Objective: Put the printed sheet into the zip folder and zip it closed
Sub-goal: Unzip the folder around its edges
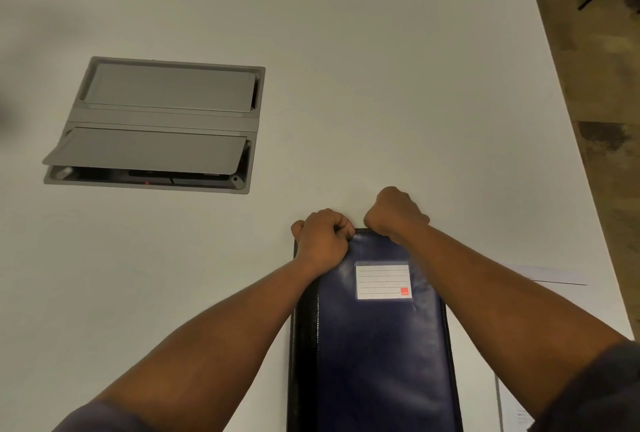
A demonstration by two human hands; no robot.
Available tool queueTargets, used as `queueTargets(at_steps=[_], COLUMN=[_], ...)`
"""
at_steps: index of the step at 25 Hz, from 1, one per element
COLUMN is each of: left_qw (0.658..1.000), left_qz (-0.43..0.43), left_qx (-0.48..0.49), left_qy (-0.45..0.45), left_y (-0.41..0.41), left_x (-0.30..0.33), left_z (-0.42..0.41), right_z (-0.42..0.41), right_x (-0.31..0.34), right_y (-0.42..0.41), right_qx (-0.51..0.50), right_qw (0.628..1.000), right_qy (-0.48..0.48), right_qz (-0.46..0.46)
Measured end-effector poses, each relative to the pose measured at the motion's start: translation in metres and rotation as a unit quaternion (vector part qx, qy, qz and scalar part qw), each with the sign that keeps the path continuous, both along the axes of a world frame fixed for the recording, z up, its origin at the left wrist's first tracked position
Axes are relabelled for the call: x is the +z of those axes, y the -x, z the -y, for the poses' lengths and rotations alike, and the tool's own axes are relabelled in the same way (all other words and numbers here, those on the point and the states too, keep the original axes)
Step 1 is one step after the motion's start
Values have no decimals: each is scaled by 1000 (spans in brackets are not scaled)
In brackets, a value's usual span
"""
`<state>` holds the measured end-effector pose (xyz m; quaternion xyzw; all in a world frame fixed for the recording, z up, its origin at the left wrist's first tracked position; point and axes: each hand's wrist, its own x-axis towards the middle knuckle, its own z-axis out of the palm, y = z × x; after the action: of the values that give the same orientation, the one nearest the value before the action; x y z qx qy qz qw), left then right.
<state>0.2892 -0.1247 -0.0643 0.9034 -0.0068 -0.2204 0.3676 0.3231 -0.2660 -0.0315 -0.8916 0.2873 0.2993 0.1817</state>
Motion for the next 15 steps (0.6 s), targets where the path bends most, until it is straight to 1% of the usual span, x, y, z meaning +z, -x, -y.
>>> queueTargets(at_steps=[3, 6, 9, 12, 15], left_qw=[1000, 1000, 1000, 1000, 999], left_qz=[-8, -1, 6, 14, 17], left_qx=[-4, -4, -2, 4, -4], left_qy=[-3, -9, -14, -20, -39], left_y=[-1, 0, 1, 2, 2], left_x=[-2, -1, 0, 1, 3], left_z=[-1, 1, 2, 3, 5], right_z=[34, 72, 96, 110, 116], right_x=[3, 1, -2, -9, -9], right_y=[4, 16, 31, 44, 58], right_qx=[-21, -87, -172, -261, -282], right_qw=[1000, 996, 982, 955, 939], right_qy=[17, -2, -64, -125, -188], right_qz=[-4, 20, 47, 58, 60])
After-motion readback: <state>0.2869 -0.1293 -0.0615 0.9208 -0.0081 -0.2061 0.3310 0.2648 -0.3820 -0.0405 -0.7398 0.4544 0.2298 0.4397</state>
